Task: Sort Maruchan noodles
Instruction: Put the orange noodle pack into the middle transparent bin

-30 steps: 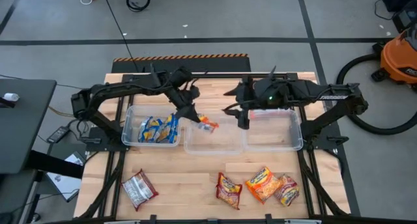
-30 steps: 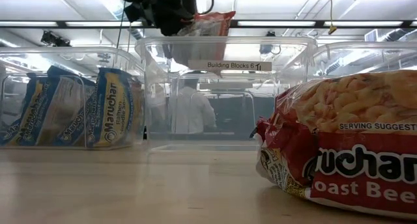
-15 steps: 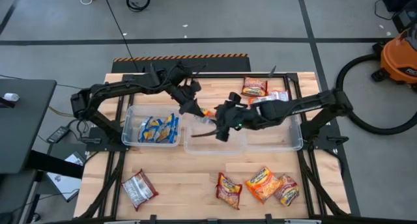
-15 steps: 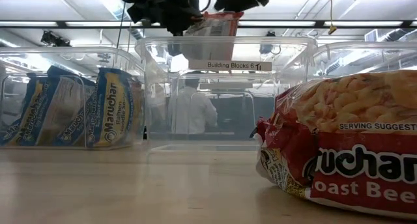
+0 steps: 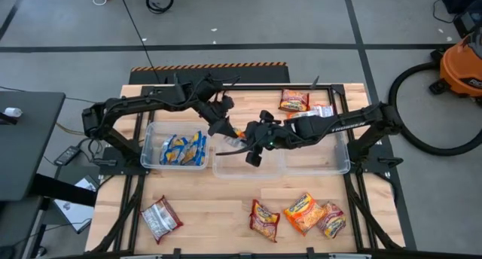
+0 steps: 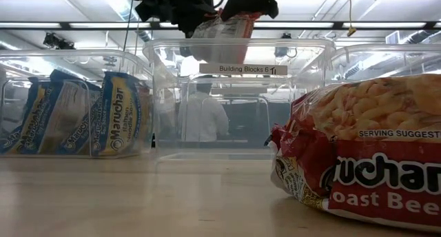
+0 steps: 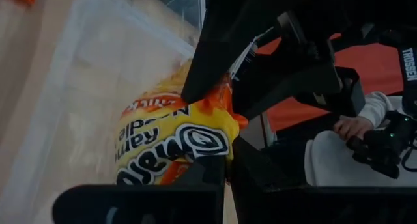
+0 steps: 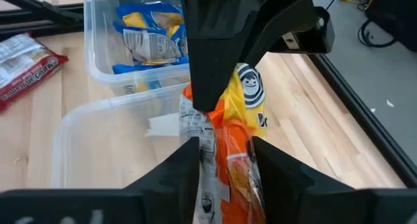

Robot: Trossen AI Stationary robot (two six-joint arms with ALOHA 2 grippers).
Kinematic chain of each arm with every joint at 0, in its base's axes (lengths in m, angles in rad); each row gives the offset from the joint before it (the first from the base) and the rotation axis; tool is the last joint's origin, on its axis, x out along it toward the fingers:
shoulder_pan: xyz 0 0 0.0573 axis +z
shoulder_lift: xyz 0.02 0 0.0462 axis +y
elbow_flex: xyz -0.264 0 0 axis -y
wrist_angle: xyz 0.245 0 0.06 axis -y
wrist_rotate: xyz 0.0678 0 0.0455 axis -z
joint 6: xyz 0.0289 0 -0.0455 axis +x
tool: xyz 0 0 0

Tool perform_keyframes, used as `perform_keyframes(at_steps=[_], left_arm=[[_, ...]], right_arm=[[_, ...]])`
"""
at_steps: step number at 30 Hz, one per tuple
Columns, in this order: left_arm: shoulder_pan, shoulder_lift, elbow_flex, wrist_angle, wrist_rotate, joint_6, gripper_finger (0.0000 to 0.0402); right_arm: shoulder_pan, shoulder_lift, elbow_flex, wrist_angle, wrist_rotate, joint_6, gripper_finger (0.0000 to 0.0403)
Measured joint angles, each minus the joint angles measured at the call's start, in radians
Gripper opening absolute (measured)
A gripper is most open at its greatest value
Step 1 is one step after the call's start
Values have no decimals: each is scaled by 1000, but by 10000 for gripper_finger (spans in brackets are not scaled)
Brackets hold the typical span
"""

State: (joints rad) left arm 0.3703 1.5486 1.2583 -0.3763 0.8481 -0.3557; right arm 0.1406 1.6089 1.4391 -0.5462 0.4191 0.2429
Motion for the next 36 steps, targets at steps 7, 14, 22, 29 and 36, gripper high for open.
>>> perform_keyframes(at_steps=[7, 14, 22, 29, 36], left_arm=[[-5, 0, 0, 11, -6, 1, 15], [-15, 0, 0, 13, -3, -1, 16], [-2, -1, 0, 23, 106, -42, 68], [74, -58, 1, 38, 66, -14, 171], [225, -220, 0, 3, -266, -26, 183]], right_arm=[[-5, 1, 1, -35, 2, 28, 69], [-13, 0, 1, -50, -21, 28, 14], [-12, -27, 0, -70, -81, 19, 8], [-5, -88, 0, -167, -82, 250, 8], [72, -91, 0, -413, 2, 889, 8]])
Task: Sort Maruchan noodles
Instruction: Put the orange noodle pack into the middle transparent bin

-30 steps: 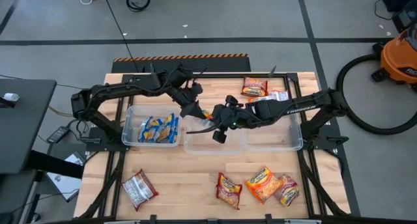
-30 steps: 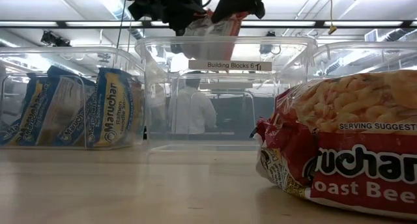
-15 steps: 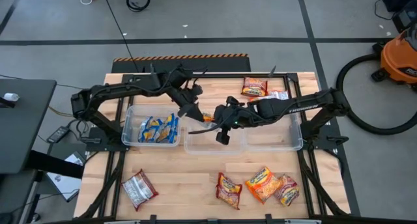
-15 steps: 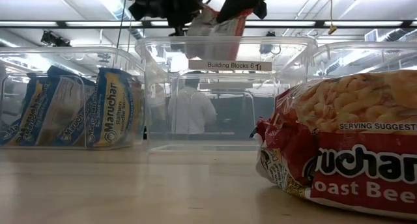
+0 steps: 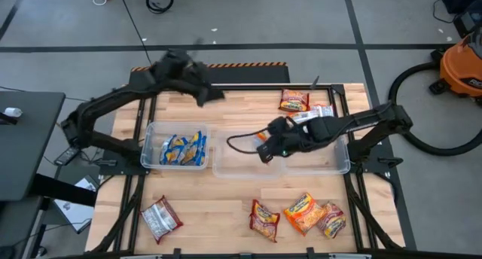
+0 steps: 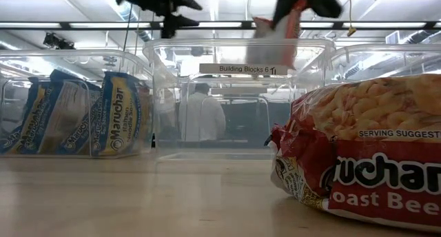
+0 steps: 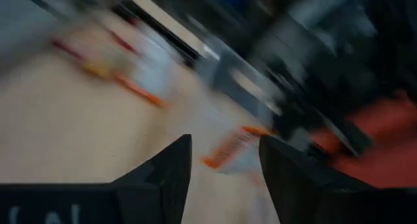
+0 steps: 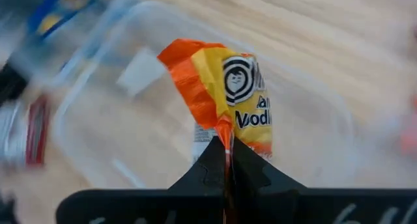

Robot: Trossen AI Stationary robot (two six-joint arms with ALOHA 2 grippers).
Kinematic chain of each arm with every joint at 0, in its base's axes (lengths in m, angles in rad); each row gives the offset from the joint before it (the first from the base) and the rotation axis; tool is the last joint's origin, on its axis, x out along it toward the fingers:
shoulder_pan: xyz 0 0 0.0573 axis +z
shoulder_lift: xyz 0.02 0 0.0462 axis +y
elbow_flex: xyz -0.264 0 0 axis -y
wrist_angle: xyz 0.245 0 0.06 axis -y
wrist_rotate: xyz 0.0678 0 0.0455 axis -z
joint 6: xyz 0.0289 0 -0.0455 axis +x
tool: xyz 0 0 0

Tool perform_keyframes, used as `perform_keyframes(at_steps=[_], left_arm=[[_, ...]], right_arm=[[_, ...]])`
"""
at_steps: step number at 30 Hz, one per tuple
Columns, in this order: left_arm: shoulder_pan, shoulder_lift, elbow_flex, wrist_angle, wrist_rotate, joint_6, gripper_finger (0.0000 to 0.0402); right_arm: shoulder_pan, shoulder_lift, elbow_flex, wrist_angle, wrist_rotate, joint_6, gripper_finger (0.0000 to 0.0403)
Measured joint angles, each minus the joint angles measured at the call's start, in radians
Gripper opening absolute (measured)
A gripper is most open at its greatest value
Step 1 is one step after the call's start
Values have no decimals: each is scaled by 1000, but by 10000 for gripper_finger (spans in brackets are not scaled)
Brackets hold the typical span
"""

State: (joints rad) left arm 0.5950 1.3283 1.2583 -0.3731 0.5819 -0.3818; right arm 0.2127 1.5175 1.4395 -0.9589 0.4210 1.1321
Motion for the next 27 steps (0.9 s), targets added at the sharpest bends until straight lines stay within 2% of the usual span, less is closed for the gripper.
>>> perform_keyframes(at_steps=[3, 5, 10, 16, 20, 23, 27], left_arm=[[3, -83, 0, 14, -240, 3, 176], [-9, -130, 0, 11, -369, 15, 173], [-65, -211, 0, -1, -553, 38, 172], [-138, -247, -3, 2, -597, 53, 172], [-178, -246, -3, -15, -596, 54, 172], [-202, -242, -4, -30, -597, 55, 172], [-220, -243, -4, -32, -597, 54, 172]], right_arm=[[30, 2, -19, -49, 73, 261, 8], [35, 2, -37, -55, 87, 381, 8], [27, 21, -91, -44, 73, 489, 8], [26, 79, -120, -25, 64, 567, 8], [25, 134, -44, 15, 55, 541, 7], [20, 197, 51, -66, 52, 493, 7], [-2, 299, 165, -232, -20, 488, 7]])
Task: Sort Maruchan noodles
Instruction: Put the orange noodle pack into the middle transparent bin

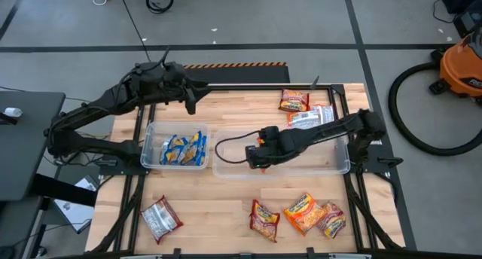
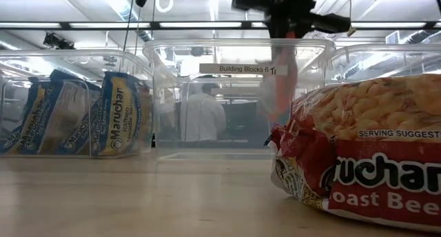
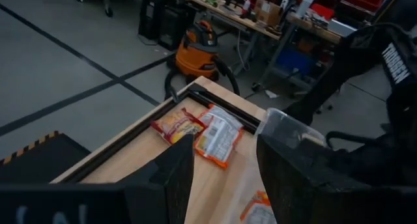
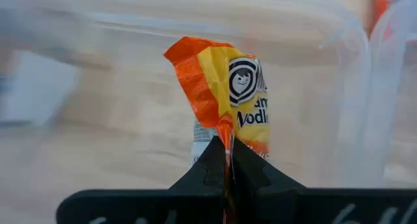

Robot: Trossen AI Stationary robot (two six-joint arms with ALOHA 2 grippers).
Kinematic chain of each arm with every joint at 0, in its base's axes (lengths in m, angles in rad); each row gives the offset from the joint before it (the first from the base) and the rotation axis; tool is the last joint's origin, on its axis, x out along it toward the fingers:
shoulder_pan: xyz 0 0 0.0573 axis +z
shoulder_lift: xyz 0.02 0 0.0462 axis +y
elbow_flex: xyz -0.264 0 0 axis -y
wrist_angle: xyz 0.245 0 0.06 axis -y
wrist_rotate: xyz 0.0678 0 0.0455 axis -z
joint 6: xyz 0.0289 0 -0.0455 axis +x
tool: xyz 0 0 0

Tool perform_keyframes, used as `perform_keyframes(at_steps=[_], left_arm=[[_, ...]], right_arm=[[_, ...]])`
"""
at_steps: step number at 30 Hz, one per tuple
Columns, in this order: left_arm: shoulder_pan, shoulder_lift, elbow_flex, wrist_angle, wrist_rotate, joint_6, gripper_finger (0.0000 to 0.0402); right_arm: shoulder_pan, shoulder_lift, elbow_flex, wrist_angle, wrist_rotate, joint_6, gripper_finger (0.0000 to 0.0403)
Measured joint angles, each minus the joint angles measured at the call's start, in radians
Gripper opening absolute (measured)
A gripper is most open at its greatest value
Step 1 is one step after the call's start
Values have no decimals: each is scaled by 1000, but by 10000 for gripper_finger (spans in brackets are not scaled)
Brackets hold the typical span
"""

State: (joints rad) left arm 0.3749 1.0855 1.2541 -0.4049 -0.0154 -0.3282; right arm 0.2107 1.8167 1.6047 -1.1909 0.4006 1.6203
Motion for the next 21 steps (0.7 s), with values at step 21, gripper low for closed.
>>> perform_keyframes(at_steps=[21], left_arm=[[-5, -28, 0, -78, 12, -1, 172]], right_arm=[[-81, 129, 87, -65, -57, 87, 11]])
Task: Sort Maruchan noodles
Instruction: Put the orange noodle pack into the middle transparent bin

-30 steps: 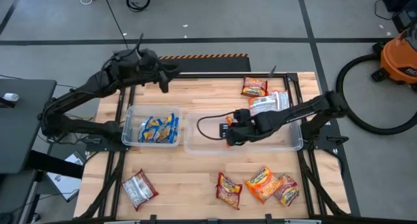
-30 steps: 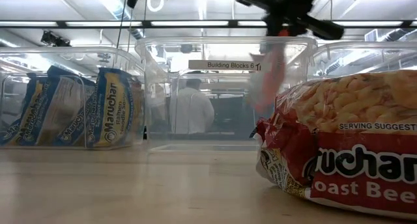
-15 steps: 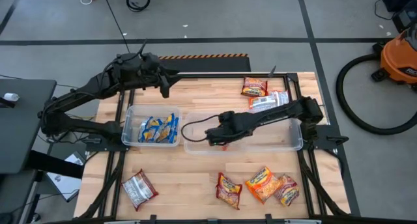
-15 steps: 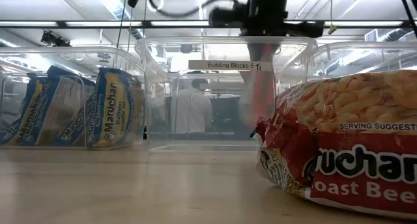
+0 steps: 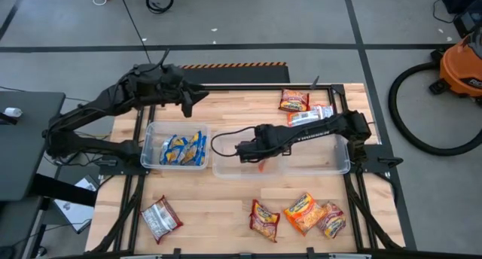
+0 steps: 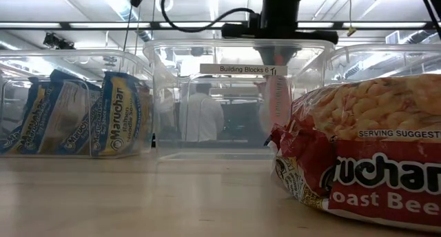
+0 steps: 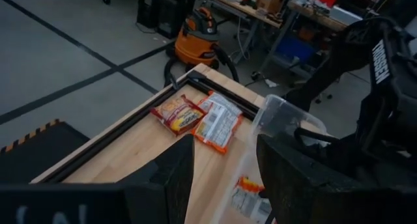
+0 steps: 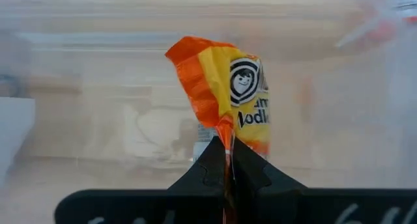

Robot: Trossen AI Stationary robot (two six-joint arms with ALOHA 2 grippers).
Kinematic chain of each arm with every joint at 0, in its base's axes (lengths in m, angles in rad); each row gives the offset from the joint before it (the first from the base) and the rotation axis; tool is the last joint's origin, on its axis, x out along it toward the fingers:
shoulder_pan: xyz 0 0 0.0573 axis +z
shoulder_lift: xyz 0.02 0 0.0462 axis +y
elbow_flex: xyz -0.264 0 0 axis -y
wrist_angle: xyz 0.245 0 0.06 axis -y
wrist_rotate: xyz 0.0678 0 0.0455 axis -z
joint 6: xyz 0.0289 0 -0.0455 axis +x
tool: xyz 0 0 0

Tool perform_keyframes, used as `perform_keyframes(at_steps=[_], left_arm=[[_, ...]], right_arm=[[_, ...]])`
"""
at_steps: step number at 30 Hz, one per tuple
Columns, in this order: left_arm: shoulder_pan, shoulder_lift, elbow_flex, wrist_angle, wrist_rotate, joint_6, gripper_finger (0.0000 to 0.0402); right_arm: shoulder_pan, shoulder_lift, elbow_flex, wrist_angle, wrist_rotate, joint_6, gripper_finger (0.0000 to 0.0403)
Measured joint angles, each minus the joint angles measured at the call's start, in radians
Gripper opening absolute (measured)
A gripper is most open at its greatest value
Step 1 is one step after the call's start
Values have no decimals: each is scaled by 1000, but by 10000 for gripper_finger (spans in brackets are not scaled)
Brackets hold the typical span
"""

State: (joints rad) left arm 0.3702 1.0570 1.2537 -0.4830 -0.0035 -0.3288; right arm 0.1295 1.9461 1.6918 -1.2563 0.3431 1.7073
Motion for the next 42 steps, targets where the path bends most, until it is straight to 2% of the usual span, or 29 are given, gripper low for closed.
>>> perform_keyframes(at_steps=[14, 28, 35, 42], left_arm=[[0, -27, 0, -33, 0, 11, 172], [0, -26, 0, -76, 0, 10, 172], [0, -26, 0, -79, 0, 10, 172], [0, -25, 0, -79, 0, 10, 172]], right_arm=[[14, 0, -83, 87, -47, 9, 20], [3, -2, -70, 59, -83, -100, 103], [-11, -4, -39, -10, -81, -159, 107], [-15, -4, -7, -3, -83, -242, 107]])
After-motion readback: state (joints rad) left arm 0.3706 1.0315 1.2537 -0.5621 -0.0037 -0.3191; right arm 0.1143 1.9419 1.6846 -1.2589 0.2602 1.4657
